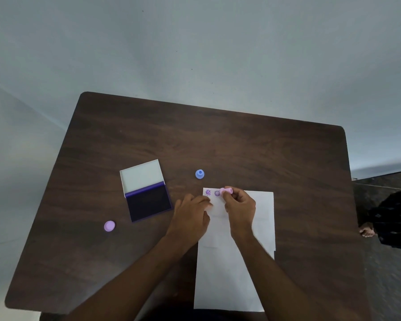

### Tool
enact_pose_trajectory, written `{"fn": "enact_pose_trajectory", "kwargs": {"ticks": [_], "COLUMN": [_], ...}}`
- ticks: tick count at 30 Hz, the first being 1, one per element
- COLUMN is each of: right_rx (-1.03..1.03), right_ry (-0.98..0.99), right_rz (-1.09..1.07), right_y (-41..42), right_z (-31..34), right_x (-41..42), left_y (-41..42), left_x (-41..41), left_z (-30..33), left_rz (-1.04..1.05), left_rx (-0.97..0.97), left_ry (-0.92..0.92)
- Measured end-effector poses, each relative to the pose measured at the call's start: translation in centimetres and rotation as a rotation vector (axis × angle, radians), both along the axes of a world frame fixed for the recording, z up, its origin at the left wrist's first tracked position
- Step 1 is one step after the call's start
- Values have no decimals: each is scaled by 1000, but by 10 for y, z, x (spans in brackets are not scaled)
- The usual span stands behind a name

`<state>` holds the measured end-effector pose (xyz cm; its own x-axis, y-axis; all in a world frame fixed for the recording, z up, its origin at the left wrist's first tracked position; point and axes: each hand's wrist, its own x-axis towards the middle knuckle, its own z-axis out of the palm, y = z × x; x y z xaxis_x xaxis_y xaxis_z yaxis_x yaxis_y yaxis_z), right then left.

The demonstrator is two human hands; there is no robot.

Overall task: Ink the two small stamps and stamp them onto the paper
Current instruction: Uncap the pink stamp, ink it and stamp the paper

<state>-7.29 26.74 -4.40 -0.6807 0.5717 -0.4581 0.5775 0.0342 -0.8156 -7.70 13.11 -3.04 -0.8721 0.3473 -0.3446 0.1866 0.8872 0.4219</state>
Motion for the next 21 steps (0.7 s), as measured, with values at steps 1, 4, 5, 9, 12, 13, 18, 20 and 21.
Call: {"fn": "enact_pose_trajectory", "kwargs": {"ticks": [1, 4, 5, 9, 12, 13, 18, 20, 21], "right_rx": [2, -11, -15, -7, -37, -58, -247, -293, -311], "right_ry": [2, 16, 23, 44, 79, 103, 212, 193, 178], "right_rz": [4, 2, 2, 41, 93, 115, 237, 274, 294], "right_y": [0, -2, -2, -4, -12, -15, -44, -59, -67], "right_z": [1, 4, 5, 11, 24, 29, 58, 62, 64], "right_x": [0, 0, -1, -3, -5, -6, -6, -7, -7], "left_y": [0, -5, -7, -8, -21, -28, -59, -74, -85], "left_x": [-1, 0, 1, 2, 4, 7, 19, 24, 29], "left_z": [1, -1, -2, -2, 14, 21, 35, 39, 41], "left_rz": [23, 113, 143, 254, 320, 347, 599, 618, 637], "left_rx": [30, 131, 149, 176, 363, 432, 348, 374, 391], "left_ry": [-12, -56, -77, -115, -82, -45, -76, -51, -41]}}
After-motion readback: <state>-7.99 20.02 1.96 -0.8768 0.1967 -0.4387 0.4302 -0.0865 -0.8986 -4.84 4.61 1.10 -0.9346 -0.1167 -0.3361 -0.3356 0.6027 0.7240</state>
